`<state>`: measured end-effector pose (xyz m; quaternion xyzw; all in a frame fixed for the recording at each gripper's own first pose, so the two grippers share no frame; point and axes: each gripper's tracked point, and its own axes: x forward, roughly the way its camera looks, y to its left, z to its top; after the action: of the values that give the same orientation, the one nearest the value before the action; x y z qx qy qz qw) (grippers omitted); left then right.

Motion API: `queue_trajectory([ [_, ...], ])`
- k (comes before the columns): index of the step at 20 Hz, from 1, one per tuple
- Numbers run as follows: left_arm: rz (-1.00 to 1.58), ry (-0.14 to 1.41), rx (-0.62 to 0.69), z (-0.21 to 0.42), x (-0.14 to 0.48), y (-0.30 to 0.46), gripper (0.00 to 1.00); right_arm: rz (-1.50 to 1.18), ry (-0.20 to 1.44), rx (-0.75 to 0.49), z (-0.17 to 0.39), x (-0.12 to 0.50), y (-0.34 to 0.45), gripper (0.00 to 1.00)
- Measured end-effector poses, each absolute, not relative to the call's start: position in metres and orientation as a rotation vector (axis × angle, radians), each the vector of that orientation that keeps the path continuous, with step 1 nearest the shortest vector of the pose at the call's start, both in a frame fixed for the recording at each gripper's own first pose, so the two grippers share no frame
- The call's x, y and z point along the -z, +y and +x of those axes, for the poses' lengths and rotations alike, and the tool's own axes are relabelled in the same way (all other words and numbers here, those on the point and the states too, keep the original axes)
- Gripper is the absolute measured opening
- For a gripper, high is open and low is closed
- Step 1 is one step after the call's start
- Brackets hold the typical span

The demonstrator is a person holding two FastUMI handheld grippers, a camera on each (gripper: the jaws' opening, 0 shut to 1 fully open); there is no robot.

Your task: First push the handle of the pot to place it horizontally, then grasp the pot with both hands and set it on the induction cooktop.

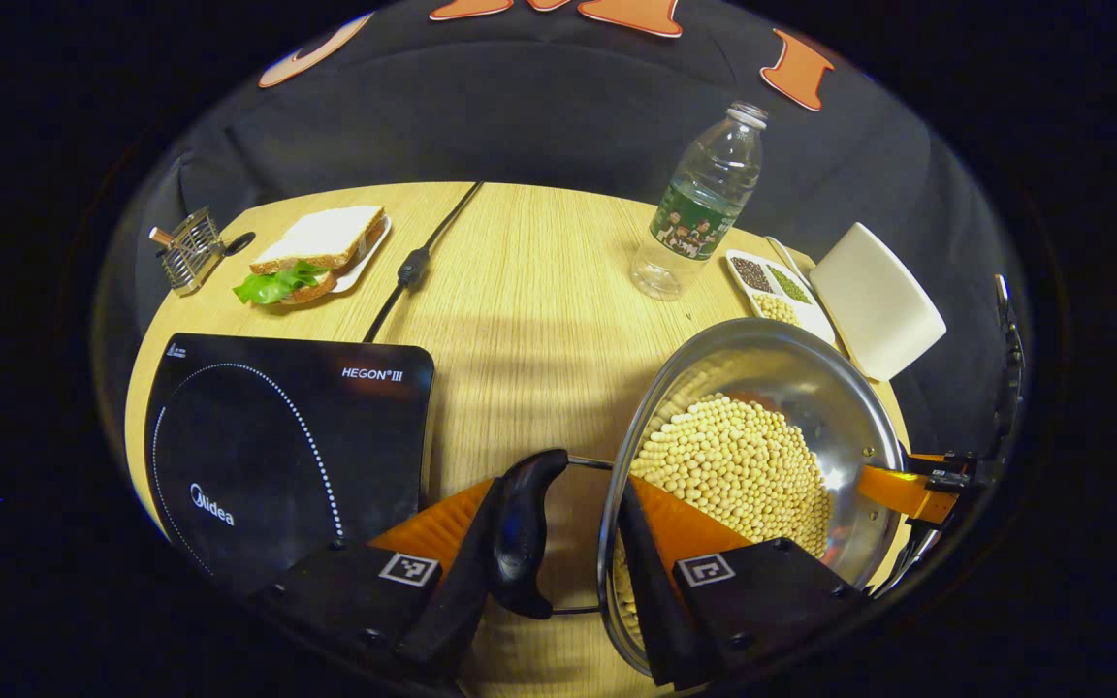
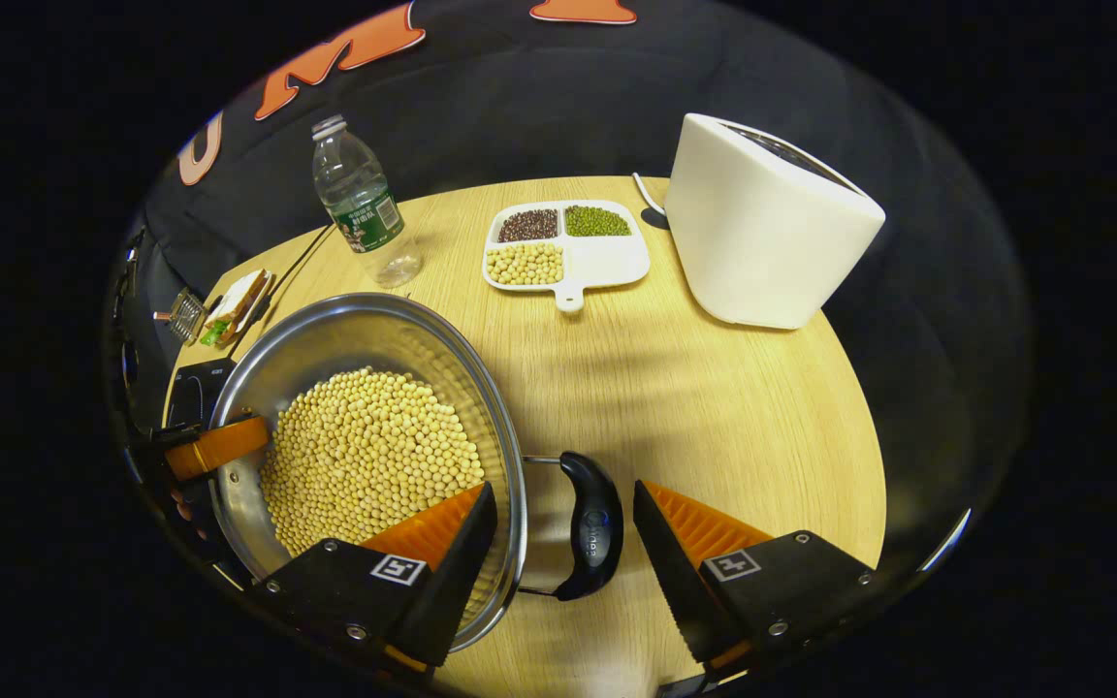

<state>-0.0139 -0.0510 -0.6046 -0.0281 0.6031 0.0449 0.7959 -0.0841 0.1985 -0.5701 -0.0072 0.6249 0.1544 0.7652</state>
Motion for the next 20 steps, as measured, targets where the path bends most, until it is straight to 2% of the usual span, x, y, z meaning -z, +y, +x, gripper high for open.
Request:
queue_trajectory([
  [4,-0.046,1.298,-0.11,-0.014,0.606,-0.05,0.76,0.004,1.38,-0.329,-0.091,0.577,0.2,0.83],
  [6,-0.048,1.298,-0.111,-0.015,0.608,-0.051,0.76,0.028,1.39,-0.332,-0.094,0.578,0.203,0.77],
  [7,-0.053,1.297,-0.116,-0.015,0.608,-0.051,0.74,0.035,1.385,-0.323,-0.094,0.576,0.203,0.71],
  [11,-0.053,1.302,-0.149,-0.022,0.602,-0.055,0.7,0.038,1.393,-0.319,-0.091,0.58,0.202,0.63],
  [15,-0.026,1.273,-0.159,-0.023,0.58,-0.054,0.7,0.063,1.372,-0.338,-0.089,0.579,0.203,0.59],
  [20,0.019,1.199,-0.163,-0.013,0.538,-0.048,0.67,0.062,1.292,-0.369,-0.086,0.585,0.205,0.58],
])
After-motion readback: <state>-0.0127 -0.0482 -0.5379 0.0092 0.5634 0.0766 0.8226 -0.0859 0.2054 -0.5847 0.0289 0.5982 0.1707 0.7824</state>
